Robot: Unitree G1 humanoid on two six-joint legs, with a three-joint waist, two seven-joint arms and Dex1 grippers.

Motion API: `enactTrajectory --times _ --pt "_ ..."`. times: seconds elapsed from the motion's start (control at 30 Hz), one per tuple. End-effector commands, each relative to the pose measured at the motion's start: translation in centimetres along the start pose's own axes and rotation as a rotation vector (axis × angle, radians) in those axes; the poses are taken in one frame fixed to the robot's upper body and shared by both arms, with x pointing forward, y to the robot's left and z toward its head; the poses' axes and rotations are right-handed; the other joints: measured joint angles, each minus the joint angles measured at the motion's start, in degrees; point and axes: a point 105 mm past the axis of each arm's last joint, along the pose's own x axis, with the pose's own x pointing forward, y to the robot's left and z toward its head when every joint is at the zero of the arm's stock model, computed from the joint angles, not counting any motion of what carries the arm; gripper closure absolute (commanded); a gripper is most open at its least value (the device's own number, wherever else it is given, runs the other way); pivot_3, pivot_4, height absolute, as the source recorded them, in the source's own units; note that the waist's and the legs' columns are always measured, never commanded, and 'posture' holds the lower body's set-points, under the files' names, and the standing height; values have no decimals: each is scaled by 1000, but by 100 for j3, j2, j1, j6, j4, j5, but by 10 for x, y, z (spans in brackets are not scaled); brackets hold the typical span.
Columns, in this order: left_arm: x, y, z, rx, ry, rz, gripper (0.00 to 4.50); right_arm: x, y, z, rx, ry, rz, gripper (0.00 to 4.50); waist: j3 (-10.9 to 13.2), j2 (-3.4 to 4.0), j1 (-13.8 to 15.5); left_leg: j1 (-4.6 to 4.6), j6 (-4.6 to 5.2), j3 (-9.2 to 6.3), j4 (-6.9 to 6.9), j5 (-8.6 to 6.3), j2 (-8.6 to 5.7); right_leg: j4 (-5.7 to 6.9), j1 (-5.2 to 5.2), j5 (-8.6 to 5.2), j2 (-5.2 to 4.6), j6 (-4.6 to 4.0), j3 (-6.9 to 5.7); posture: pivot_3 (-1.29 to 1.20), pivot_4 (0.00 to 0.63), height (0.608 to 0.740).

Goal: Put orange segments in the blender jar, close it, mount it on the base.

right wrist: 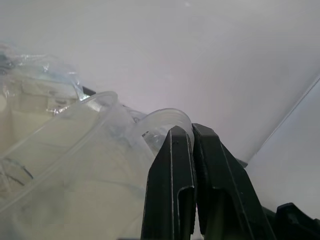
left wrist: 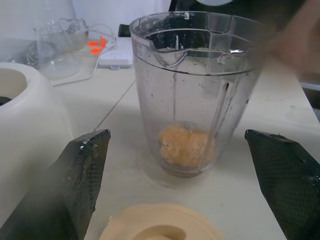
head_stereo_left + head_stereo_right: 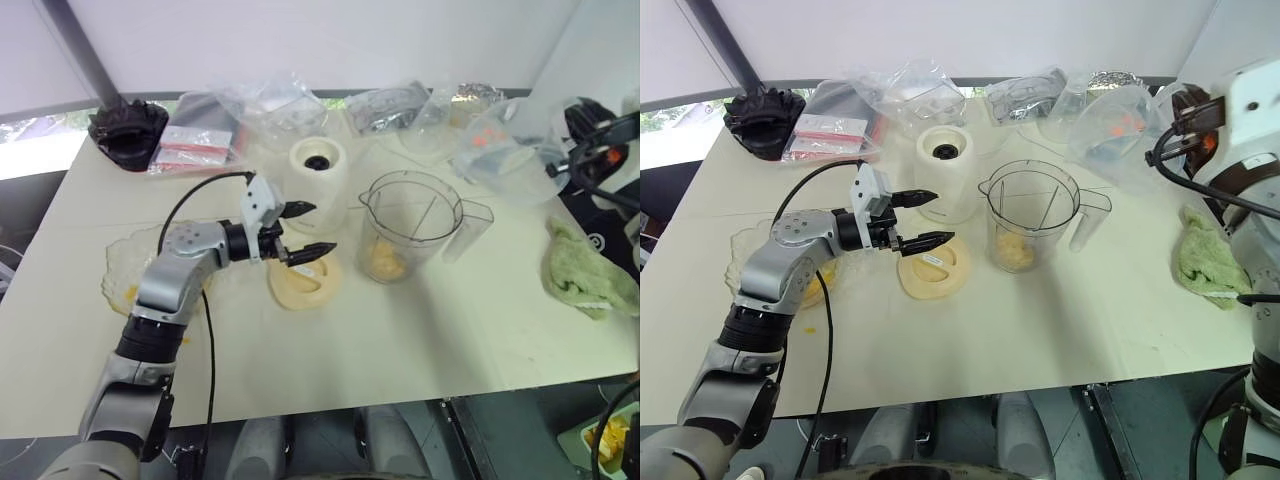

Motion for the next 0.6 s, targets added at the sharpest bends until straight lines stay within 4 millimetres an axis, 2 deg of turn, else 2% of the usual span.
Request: enactTrajectory --times 0.03,0.43,0.6 --pt "-1 0 13 52 -32 -1 0 -3 -2 31 -116 -118 -10 4474 0 0 -1 0 0 1 0 0 0 0 0 0 0 0 0 0 150 740" --pt "-3 -1 12 53 -27 7 0 0 12 29 -308 -126 62 4474 0 0 -1 1 0 2 1 0 -1 1 0 1 0 -1 0 0 150 740" --pt "-2 0 12 53 -29 8 0 1 11 25 -260 -121 50 4474 -1 -1 0 1 0 1 2 0 -1 1 0 1 1 0 0 0 150 740"
